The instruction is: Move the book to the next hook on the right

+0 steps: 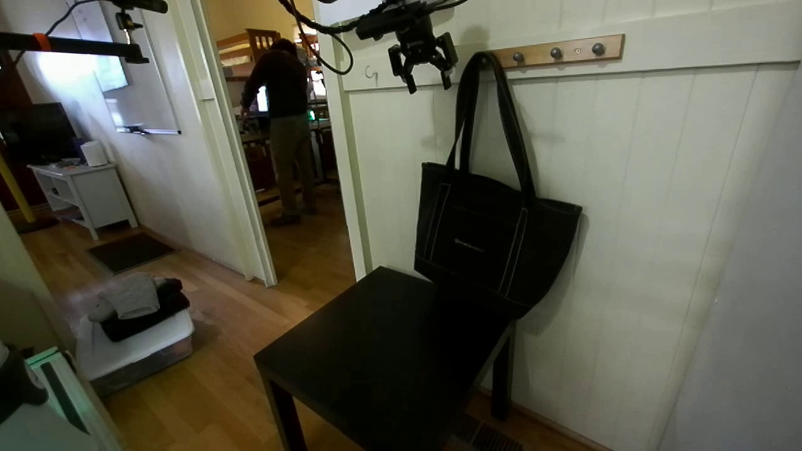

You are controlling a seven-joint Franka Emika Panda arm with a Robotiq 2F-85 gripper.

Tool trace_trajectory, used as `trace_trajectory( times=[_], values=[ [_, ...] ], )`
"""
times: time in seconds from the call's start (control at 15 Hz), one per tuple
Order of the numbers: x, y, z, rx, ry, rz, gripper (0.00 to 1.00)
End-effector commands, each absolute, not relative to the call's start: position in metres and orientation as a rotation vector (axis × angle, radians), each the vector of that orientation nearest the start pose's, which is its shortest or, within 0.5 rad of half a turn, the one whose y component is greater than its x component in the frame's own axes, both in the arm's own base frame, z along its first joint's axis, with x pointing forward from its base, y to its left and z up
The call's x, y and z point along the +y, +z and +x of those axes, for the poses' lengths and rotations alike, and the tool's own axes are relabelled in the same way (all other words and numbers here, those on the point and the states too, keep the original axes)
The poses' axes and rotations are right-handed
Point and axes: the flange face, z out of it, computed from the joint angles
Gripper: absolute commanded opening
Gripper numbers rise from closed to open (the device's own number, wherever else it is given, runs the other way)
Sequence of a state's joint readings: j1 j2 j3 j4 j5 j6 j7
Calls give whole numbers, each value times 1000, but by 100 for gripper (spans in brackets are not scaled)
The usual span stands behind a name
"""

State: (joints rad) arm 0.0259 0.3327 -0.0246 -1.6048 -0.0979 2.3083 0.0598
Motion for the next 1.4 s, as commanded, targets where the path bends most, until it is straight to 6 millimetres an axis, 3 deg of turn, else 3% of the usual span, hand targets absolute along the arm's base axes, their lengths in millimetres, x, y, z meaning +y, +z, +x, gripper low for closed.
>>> trace_trajectory(
  times=[0.0,0.6,0.93,1.0,1.33],
  values=[
    [-8,481,642,62,-677,-3153,100],
    [-41,488,582,343,-758,-3171,100],
    [-46,487,572,437,-752,-3171,100],
    [-48,489,582,400,-728,-3179,100],
    [-48,490,582,402,-731,-3178,100]
  ],
)
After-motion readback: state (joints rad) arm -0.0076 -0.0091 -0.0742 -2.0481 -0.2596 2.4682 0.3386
